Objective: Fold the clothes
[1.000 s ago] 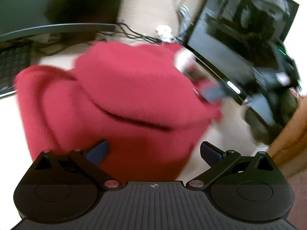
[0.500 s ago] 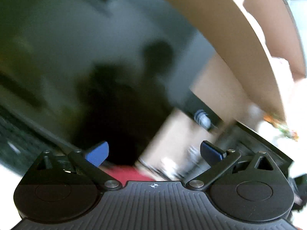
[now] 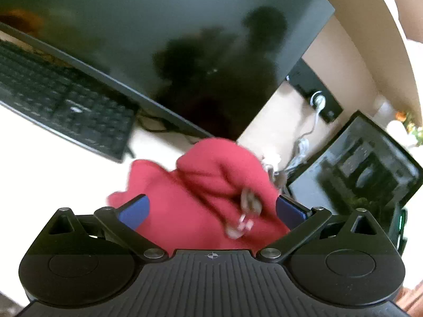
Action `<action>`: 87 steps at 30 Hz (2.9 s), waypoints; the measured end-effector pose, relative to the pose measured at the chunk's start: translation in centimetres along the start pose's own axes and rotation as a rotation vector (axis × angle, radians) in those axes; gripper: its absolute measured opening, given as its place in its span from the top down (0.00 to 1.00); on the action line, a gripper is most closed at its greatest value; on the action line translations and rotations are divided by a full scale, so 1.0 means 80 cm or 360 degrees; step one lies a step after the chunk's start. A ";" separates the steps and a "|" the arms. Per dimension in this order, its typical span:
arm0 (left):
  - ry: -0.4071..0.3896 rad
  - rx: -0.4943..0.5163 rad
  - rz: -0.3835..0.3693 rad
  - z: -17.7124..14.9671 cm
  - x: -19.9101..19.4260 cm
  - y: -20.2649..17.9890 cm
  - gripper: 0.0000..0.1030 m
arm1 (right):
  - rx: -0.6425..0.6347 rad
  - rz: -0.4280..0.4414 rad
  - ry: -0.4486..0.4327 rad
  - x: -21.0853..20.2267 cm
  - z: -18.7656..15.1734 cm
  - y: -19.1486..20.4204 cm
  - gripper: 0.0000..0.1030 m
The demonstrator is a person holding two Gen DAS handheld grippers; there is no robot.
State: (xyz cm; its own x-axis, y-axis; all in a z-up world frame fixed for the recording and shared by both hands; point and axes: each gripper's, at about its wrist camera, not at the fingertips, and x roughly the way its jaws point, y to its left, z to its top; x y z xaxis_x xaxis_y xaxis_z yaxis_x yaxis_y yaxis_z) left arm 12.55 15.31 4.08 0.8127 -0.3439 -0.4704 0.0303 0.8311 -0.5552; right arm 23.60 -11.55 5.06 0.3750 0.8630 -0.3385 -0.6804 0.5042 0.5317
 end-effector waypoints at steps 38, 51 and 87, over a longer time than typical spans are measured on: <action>-0.0086 0.0435 -0.0772 0.027 -0.075 0.049 0.00 | -0.1023 -0.0888 -0.1363 -0.240 0.338 0.516 0.00; -0.0088 0.0471 -0.0758 0.007 -0.048 -0.008 0.00 | -0.0838 -0.1014 -0.1314 -0.235 0.386 0.350 0.00; 0.0668 0.1007 -0.0516 -0.139 0.085 -0.117 0.00 | -0.0103 -0.1977 0.0199 -0.124 -0.147 0.041 0.00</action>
State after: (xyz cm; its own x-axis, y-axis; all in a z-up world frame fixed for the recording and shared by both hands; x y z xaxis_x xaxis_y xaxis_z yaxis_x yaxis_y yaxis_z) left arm 11.32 0.32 -1.50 0.4263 -0.6393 -0.6399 0.6497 0.7086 -0.2751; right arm 10.24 -18.84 1.07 0.7254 -0.2055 -0.6569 0.0592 0.9695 -0.2379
